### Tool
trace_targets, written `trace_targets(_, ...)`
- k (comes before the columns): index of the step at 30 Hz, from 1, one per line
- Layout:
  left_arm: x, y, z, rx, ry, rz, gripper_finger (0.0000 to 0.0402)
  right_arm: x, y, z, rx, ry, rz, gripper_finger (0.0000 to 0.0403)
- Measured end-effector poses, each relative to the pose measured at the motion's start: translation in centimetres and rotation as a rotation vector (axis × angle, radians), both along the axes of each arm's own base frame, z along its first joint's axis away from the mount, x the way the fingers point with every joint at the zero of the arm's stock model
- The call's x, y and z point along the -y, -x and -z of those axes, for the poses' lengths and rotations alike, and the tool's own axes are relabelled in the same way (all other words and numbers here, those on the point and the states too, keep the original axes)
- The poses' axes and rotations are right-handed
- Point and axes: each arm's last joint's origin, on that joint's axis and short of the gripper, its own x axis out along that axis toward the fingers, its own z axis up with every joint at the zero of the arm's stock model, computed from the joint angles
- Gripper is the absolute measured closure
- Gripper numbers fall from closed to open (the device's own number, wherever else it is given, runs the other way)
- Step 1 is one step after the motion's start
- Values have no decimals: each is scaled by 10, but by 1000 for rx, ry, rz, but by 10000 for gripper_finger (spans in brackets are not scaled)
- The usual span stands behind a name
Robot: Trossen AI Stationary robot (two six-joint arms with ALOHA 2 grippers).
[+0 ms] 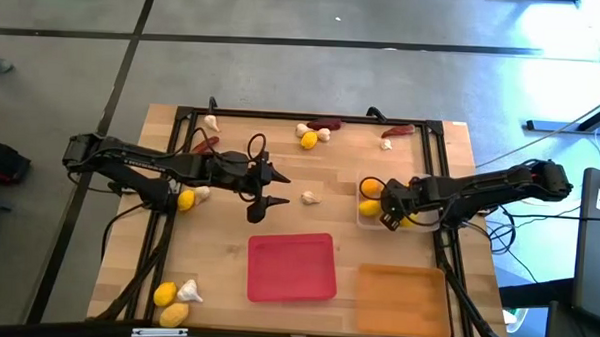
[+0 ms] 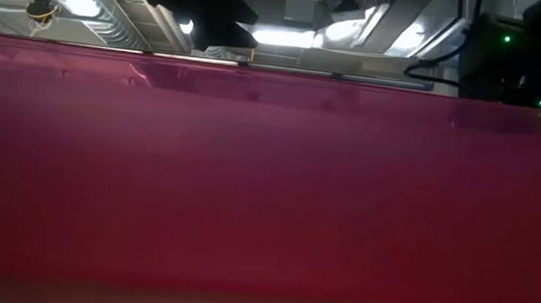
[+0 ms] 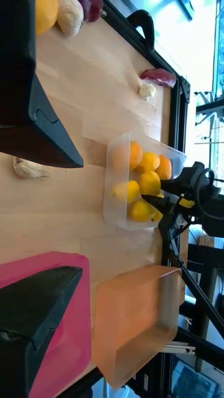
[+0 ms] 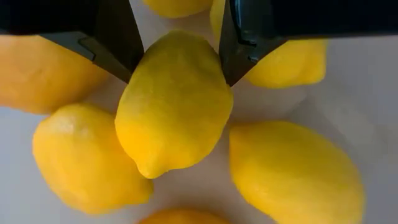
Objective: Sort produce into baskets
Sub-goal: Put the yellow lemon into the transparent bin
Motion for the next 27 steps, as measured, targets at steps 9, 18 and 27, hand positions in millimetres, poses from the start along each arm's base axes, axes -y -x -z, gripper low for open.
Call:
trace_targets(9, 0, 0, 0, 1, 9, -4, 135, 0, 1, 2, -4, -11, 1, 172)
trace_targets(18, 0, 0, 1, -8, 46, -20, 135, -1, -13, -33, 43, 3, -18, 111)
trace_targets(27, -1, -6, 4, 9, 27, -30, 135, 1, -44, -68, 340, 159, -83, 109)
